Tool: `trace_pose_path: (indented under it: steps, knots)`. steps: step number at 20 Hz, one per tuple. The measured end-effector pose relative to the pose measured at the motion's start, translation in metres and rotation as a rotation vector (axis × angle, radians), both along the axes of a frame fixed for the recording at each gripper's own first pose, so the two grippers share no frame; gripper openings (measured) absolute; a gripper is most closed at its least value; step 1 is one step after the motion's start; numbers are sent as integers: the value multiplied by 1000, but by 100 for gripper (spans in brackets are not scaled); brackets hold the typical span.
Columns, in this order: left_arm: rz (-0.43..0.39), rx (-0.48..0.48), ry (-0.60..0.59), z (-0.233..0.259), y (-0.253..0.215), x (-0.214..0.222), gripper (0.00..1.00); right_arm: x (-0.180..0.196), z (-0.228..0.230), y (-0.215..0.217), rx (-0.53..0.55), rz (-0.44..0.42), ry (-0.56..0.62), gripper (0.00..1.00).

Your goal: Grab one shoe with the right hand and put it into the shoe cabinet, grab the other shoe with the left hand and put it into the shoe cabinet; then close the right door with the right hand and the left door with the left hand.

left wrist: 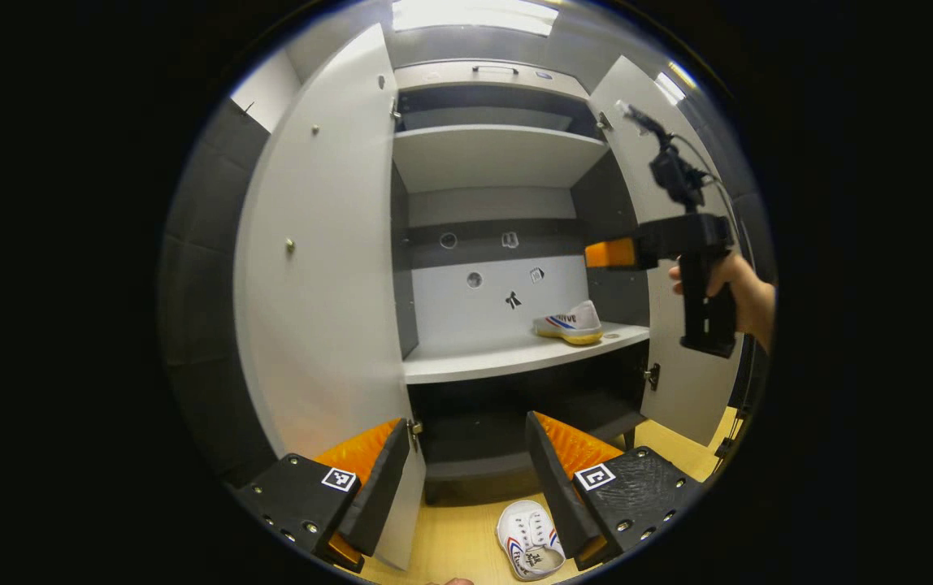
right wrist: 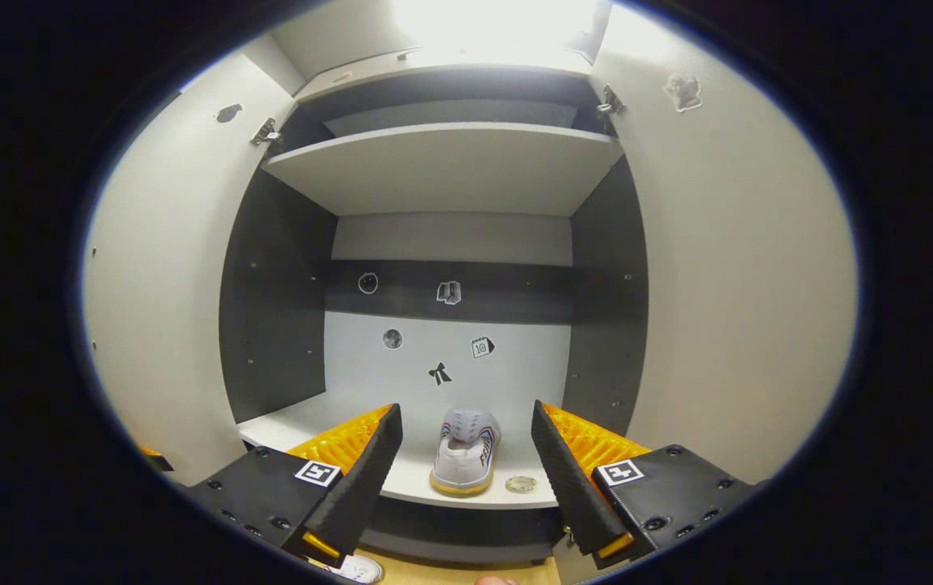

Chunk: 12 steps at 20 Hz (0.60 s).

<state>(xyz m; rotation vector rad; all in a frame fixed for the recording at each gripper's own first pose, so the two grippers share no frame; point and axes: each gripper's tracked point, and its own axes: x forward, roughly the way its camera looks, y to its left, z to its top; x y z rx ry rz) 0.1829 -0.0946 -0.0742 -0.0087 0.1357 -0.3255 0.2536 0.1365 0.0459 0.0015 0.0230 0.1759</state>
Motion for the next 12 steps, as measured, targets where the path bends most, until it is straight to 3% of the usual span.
trace_pose_path:
  steps: [12]
  knots:
    - [-82, 24, 161, -86, -39, 12, 78, -103, -33, -27, -23, 6, 19, 99]
